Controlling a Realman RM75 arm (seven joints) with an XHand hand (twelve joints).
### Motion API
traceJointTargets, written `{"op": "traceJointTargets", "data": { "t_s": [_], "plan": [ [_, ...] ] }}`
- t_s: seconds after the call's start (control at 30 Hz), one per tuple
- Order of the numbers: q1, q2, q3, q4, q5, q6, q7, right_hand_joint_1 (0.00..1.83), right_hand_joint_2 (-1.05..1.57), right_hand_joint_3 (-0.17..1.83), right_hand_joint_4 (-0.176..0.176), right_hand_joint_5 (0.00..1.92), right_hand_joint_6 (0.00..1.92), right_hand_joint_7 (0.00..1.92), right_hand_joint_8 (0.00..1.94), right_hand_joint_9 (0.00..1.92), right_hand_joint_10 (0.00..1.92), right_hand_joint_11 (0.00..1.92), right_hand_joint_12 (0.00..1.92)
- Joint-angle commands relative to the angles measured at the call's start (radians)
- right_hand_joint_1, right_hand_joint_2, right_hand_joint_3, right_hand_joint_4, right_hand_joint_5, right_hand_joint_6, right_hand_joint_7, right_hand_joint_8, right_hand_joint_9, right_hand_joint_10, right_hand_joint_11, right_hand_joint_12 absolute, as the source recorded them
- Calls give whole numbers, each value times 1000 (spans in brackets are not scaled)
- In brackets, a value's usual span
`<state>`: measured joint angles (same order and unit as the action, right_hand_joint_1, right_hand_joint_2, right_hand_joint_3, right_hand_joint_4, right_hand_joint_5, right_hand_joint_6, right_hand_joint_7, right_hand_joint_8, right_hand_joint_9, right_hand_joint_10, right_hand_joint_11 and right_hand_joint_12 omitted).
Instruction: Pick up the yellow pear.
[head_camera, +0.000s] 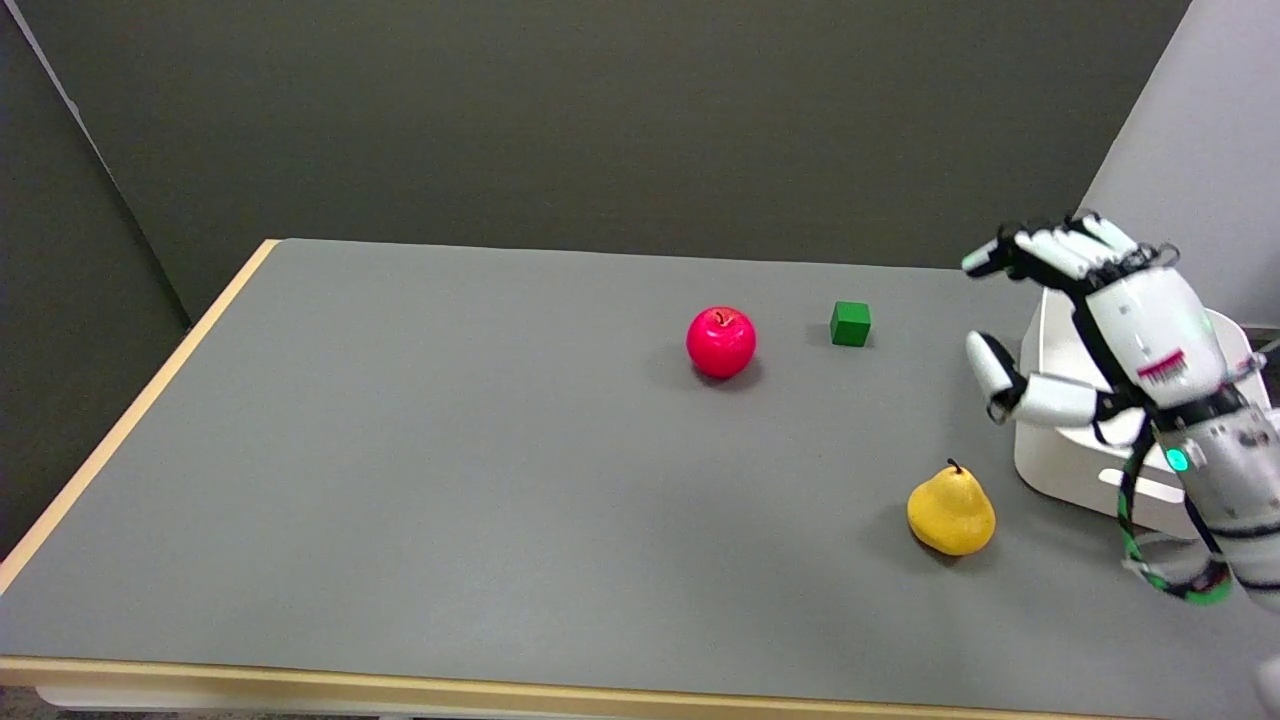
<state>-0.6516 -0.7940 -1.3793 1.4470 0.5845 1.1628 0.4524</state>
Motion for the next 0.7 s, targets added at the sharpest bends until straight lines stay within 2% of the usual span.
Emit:
{"op": "traceJointTargets", "data": {
  "t_s": [0.03,0.2,0.37,0.47,0.63,0.7],
  "plan": [
    [-218,-74,-47,-44,-35,227,-101,491,702,921,176,430,1010,587,788,565,1086,313,1364],
    [-215,-61,-93,-40,-43,209,-108,481,698,920,176,429,1006,588,788,566,1088,315,1369],
    [-172,-41,-204,-61,-37,215,-110,479,696,920,176,429,1005,588,787,566,1089,319,1376],
    [-167,-41,-218,-56,-34,201,-114,482,694,917,176,429,1002,586,768,561,1085,320,1381],
    [-192,-30,-230,-16,-34,183,-216,500,681,938,176,439,975,588,746,559,1072,316,1401],
    [-193,-26,-241,-16,-30,181,-219,448,673,968,176,443,939,593,738,570,1043,329,1379]
  ]
}}
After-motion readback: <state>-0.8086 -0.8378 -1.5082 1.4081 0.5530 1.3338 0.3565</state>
